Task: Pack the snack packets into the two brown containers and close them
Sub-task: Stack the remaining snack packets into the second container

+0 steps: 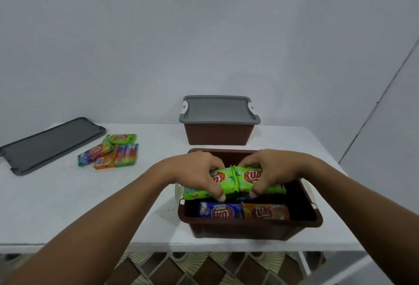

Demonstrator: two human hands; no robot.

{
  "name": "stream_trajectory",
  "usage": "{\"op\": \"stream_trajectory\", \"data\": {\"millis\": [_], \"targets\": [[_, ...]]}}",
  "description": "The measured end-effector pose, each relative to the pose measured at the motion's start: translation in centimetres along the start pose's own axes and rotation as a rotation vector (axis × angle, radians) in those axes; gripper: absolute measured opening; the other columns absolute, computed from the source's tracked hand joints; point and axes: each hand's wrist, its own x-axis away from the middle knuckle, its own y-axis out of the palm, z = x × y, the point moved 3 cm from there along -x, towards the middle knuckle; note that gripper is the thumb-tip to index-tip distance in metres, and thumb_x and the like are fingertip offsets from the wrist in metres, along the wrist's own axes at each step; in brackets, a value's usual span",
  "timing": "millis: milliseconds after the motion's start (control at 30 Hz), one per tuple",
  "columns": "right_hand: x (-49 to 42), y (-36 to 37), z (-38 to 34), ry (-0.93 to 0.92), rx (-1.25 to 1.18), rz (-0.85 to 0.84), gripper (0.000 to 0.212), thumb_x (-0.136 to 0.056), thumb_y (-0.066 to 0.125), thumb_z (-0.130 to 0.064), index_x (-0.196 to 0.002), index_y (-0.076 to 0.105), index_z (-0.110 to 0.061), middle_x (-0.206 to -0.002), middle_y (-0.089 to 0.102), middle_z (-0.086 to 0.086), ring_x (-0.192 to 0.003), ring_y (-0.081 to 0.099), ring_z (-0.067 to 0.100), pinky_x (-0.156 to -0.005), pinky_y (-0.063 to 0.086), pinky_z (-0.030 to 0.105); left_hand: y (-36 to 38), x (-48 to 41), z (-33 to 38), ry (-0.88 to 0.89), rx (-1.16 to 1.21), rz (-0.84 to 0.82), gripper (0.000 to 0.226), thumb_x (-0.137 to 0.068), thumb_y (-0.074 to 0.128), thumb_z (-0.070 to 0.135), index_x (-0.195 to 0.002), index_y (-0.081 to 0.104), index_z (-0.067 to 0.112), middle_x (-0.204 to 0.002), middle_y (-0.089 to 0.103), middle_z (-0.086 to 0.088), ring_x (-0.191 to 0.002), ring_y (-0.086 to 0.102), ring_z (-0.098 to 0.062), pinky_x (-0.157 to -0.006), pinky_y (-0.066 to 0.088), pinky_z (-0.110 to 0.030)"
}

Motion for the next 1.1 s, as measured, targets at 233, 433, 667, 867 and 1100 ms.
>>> {"op": "stream_trajectory", "data": {"millis": [233,433,667,867,1100], "targets": [[0.1,3.1,2.7,0.026,0.140,-0.096,0.056,-0.071,0.082,-0.045,-0.122,0.061,-0.036,-0.109,0.064,-0.012,-0.095,0.064,0.008,-0.084,0.057,0.027,3.7,-2.1,1.0,-0.036,-0.187,-0.141,0.039,-0.073,0.079,0.053,-0.099,0.068,0.027,-0.087,0.071,0.005,-0.078,0.068,-0.013,-0.073,0.061,-0.038],[-0.2,4.9,3.8,0.045,0.175,-0.182,0.064,-0.085,0.076,-0.037,-0.143,0.049,-0.031,-0.132,0.057,-0.008,-0.113,0.055,0.011,-0.094,0.049,0.025,4.9,-3.4,1.1,-0.093,-0.214,-0.234,0.040,-0.082,0.073,0.047,-0.112,0.065,0.022,-0.094,0.066,0.002,-0.086,0.065,-0.017,-0.071,0.053,-0.036],[-0.8,5.0,4.5,0.024,0.151,-0.230,0.060,-0.086,0.075,-0.038,-0.141,0.052,-0.029,-0.131,0.059,-0.008,-0.112,0.056,0.011,-0.094,0.050,0.025,4.9,-4.1,1.1,-0.167,-0.221,-0.426,0.042,-0.088,0.067,0.046,-0.124,0.057,0.027,-0.115,0.059,0.003,-0.105,0.060,-0.019,-0.088,0.055,-0.039],[-1.4,4.6,5.2,0.039,0.050,-0.323,0.060,-0.083,0.077,-0.046,-0.138,0.057,-0.032,-0.130,0.064,-0.008,-0.116,0.062,0.015,-0.104,0.050,0.036,4.8,-4.4,0.7,-0.212,-0.149,-0.486,0.054,-0.089,0.071,0.038,-0.139,0.051,0.029,-0.131,0.058,0.002,-0.117,0.058,-0.019,-0.102,0.051,-0.042],[-2.3,5.2,5.3,0.083,0.176,-0.456,0.051,-0.091,0.069,-0.042,-0.138,0.056,-0.031,-0.133,0.060,-0.004,-0.121,0.057,0.019,-0.106,0.048,0.040,5.2,-4.9,0.4,-0.233,-0.231,-0.578,0.057,-0.094,0.066,0.040,-0.146,0.048,0.030,-0.138,0.057,0.001,-0.123,0.056,-0.021,-0.105,0.048,-0.042]]}}
